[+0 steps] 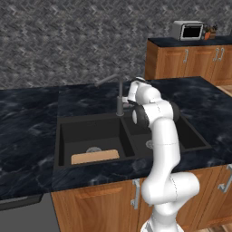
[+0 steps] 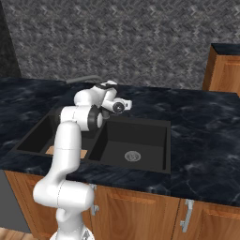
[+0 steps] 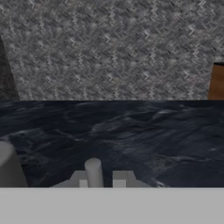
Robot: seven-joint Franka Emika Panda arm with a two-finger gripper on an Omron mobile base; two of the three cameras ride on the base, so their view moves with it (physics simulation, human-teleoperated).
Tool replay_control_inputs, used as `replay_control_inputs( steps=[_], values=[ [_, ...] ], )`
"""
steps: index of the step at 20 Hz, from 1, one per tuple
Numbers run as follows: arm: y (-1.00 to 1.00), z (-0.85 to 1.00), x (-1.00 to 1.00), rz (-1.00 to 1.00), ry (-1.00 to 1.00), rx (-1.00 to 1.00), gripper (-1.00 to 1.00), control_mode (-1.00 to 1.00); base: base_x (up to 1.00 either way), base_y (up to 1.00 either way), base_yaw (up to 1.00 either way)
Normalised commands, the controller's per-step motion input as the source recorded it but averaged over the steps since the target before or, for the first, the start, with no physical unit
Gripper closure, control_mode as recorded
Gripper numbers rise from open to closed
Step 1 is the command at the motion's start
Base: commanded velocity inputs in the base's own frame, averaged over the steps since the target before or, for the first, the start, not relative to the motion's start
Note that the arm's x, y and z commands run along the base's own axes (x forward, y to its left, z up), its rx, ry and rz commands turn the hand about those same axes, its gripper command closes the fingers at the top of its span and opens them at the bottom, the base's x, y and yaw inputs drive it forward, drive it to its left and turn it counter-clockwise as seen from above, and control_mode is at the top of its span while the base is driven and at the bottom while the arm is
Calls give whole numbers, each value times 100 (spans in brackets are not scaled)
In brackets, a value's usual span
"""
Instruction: Turn on the sink faucet with hot water and rinse the cutting board for ten seconds, then turn off the faucet. Push the cutting board to reach the water if necessary.
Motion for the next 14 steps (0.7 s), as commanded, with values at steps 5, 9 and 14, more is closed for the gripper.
replay_control_inputs(
  steps=[5,9,14],
  values=[
    [-59,0,-19,0,0,0,100,-100,0,0,0],
    [-53,0,-6,0,0,0,100,-100,0,0,0],
    [-53,0,-2,0,0,0,100,-100,0,0,0]
  ],
)
